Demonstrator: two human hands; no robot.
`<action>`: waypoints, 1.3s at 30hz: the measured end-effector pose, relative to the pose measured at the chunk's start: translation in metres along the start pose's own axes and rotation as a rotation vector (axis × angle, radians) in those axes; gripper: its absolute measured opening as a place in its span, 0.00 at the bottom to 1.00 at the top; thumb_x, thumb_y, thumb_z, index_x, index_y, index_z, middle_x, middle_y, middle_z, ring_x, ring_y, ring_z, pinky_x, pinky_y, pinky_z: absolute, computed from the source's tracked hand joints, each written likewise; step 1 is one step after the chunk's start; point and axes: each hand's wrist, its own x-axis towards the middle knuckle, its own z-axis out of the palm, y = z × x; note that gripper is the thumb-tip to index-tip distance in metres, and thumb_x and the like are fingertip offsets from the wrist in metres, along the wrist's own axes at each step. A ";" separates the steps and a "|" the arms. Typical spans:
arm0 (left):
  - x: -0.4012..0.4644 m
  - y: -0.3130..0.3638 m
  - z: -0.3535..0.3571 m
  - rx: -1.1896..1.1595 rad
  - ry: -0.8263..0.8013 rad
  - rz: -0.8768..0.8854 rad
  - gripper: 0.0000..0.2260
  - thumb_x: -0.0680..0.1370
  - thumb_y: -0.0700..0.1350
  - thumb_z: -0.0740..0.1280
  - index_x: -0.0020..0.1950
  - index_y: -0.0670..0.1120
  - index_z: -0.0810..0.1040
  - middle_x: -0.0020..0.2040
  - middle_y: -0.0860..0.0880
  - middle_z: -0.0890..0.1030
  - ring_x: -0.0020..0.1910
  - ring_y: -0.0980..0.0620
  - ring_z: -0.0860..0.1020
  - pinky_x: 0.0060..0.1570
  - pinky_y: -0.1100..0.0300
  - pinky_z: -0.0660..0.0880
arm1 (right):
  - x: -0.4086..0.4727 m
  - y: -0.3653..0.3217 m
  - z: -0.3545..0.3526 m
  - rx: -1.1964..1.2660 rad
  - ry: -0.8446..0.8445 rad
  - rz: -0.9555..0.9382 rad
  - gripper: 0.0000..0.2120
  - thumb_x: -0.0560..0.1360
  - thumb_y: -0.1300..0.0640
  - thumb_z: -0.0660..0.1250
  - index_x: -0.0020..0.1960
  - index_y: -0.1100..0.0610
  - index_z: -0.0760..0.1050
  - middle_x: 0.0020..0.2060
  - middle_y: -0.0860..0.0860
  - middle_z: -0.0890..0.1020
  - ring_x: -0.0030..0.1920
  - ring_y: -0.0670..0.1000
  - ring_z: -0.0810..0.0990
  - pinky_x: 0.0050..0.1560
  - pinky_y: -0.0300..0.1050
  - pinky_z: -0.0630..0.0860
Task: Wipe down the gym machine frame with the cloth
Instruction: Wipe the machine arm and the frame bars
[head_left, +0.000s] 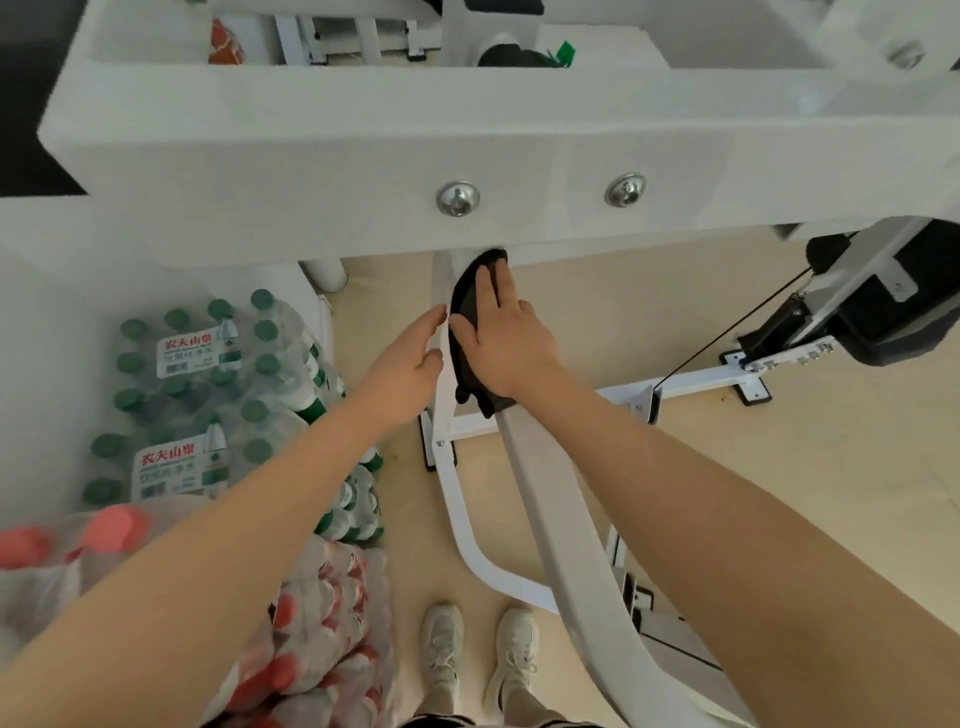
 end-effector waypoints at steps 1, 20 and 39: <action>-0.002 0.004 0.004 -0.030 0.016 -0.013 0.22 0.81 0.40 0.53 0.75 0.45 0.53 0.74 0.48 0.61 0.71 0.54 0.60 0.63 0.72 0.54 | -0.010 0.004 -0.001 0.030 -0.002 -0.018 0.30 0.81 0.46 0.49 0.76 0.57 0.42 0.76 0.54 0.44 0.68 0.61 0.63 0.63 0.54 0.65; -0.092 0.071 -0.021 0.043 -0.047 -0.048 0.04 0.77 0.43 0.65 0.46 0.51 0.78 0.44 0.43 0.81 0.42 0.47 0.78 0.45 0.59 0.74 | -0.064 0.048 -0.053 -0.028 -0.147 -0.491 0.16 0.72 0.50 0.70 0.55 0.58 0.77 0.58 0.52 0.76 0.69 0.55 0.64 0.69 0.50 0.54; -0.134 0.092 -0.056 -0.112 0.319 0.037 0.08 0.77 0.38 0.63 0.45 0.51 0.75 0.40 0.55 0.82 0.41 0.56 0.79 0.47 0.59 0.76 | -0.080 -0.060 -0.131 0.389 0.275 -0.552 0.16 0.69 0.69 0.58 0.51 0.58 0.77 0.43 0.45 0.76 0.46 0.45 0.72 0.46 0.35 0.67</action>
